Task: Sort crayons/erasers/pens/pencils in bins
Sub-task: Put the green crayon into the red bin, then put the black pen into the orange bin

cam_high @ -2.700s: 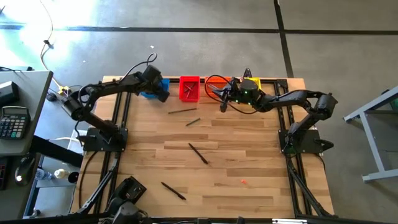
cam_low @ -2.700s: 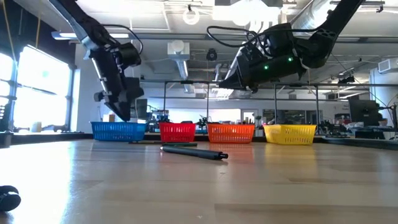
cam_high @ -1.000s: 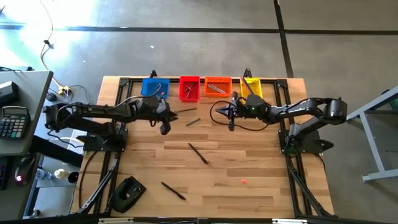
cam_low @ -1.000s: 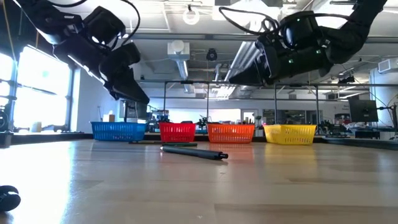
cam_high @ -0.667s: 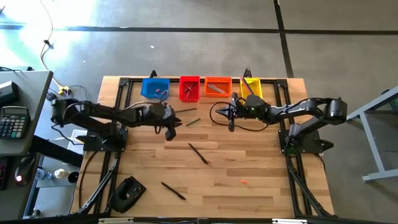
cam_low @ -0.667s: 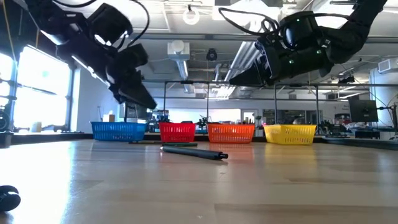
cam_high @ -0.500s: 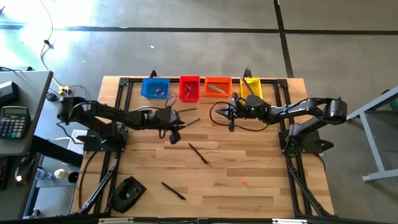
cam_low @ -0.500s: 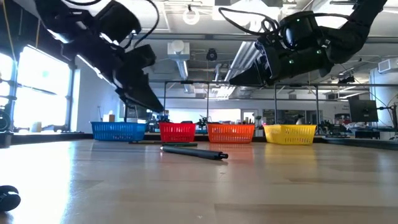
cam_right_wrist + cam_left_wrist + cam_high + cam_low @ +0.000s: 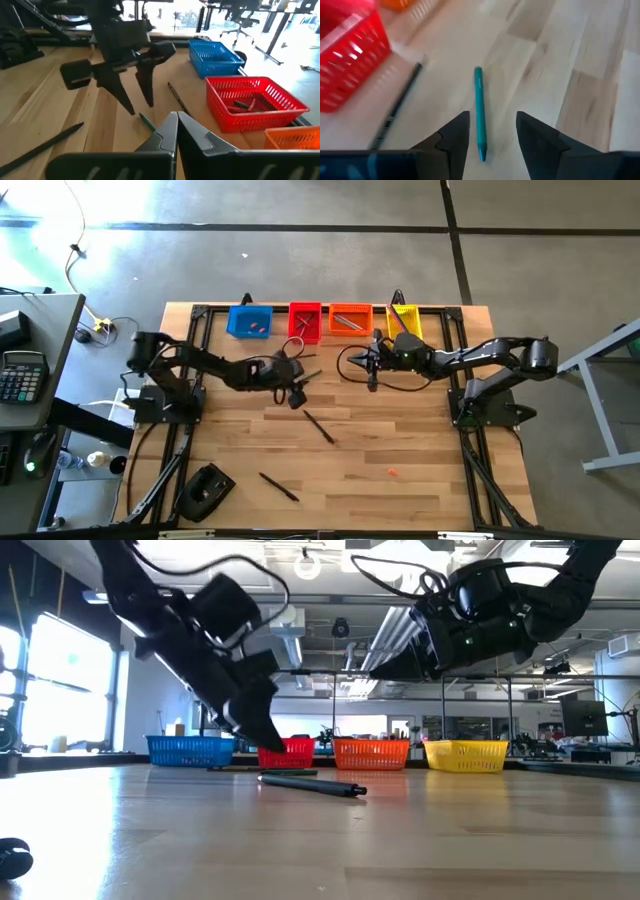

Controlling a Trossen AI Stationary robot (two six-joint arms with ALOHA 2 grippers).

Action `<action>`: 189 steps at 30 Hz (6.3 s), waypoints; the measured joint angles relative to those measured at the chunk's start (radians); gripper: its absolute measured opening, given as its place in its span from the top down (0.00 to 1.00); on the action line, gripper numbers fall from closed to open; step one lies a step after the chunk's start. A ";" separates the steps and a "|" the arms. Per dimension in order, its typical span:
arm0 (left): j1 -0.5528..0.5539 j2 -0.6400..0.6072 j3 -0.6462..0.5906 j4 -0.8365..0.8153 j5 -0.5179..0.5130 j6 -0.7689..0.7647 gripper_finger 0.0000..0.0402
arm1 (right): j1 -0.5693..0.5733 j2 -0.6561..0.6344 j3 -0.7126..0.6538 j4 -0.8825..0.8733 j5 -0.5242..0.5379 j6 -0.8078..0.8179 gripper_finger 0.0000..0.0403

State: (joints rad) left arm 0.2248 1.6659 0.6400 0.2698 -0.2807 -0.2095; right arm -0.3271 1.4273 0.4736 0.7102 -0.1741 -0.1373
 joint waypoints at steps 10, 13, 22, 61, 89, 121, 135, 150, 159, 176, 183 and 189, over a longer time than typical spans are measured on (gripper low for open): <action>0.043 0.099 0.005 0.020 0.069 0.002 0.66 | 0.000 0.000 0.000 -0.006 0.000 -0.004 1.00; 0.044 0.104 0.007 0.012 0.099 0.005 0.69 | 0.000 0.000 0.000 -0.003 0.000 -0.020 1.00; 0.043 0.104 0.010 -0.043 0.117 0.077 0.85 | 0.000 0.000 0.000 -0.012 0.000 -0.021 1.00; 0.401 -0.067 0.275 -0.334 0.116 0.201 0.98 | 0.000 0.000 0.000 -0.008 0.000 -0.025 1.00; 0.524 0.199 0.520 -0.516 0.189 0.270 0.80 | 0.000 0.000 0.000 -0.021 0.000 -0.044 1.00; 0.179 -0.221 -0.379 0.874 0.176 0.206 1.00 | 0.151 0.000 0.352 -0.720 0.246 0.239 1.00; 0.233 -0.220 -0.398 0.924 0.147 0.171 1.00 | 0.397 0.247 0.735 -1.129 0.381 0.611 1.00; 0.233 -0.220 -0.398 0.919 -0.064 0.277 1.00 | 0.434 0.694 1.183 -1.384 0.245 0.717 0.79; 0.233 -0.220 -0.398 0.816 -0.127 0.242 1.00 | 0.461 0.805 1.198 -1.384 0.240 0.793 0.69; 0.191 -0.220 -0.398 0.781 -0.123 0.199 1.00 | 0.449 0.815 1.201 -1.455 0.264 0.763 0.98; 0.189 -0.220 -0.398 0.780 -0.065 0.118 1.00 | 0.436 0.699 1.194 -1.605 0.366 0.766 0.95; 0.155 -0.220 -0.398 0.769 -0.063 0.107 1.00 | 0.414 0.559 1.193 -1.741 0.508 0.721 0.96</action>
State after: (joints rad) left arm 0.3795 1.4456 0.2417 1.0386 -0.3435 -0.1028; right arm 0.0870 1.9867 1.6669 -1.0303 0.3343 0.5840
